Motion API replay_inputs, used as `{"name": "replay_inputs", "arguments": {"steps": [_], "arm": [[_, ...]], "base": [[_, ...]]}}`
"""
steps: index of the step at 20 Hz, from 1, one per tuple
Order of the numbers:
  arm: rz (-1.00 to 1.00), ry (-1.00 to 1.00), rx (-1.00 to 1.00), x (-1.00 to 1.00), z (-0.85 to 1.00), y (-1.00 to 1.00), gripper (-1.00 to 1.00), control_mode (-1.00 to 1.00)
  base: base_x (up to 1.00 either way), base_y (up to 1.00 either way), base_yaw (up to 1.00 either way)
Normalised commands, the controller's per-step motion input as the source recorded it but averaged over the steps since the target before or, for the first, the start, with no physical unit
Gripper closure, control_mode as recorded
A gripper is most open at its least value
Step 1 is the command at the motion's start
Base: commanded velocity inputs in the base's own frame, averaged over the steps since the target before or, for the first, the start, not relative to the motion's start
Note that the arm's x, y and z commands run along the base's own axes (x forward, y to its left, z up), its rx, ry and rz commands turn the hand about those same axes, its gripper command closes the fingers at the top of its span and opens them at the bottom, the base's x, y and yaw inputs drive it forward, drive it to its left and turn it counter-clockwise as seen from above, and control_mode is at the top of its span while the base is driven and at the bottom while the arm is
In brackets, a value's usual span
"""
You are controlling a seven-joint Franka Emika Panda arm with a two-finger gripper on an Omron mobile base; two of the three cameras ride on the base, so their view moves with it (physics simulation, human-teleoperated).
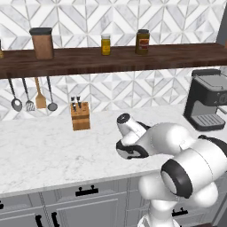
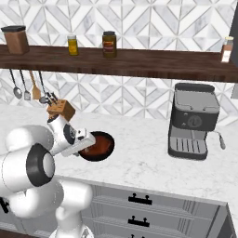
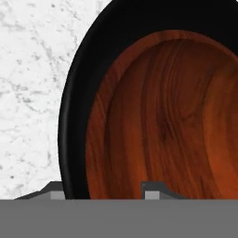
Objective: Pick up the bowls on the counter and stack them on top of one another in the open cabinet. Place the smaller bowl on top of the larger bowl.
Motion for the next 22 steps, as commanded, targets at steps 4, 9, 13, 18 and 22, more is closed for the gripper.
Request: {"name": "replay_inputs", "arguments": {"steps": [4, 9, 13, 18, 22], "arm": [[0.15, -0.13, 0.0, -0.71, 0.9, -0.06, 1.0, -1.0], [0.13, -0.16, 0.0, -0.68, 1.0, 0.0, 1.0, -1.0], [0.06, -0.17, 0.0, -0.29, 1.0, -0.23, 1.0, -1.0], [0.0, -0.24, -0.01, -0.02, 1.0, -0.38, 1.0, -1.0], [0.0, -0.2, 0.0, -0.05, 1.0, -0.32, 1.0, -1.0]], "base": [[0.0, 0.0, 0.0], [0.0, 0.0, 0.0], [0.0, 0.0, 0.0], [0.0, 0.0, 0.0], [0.0, 0.0, 0.0]]}}
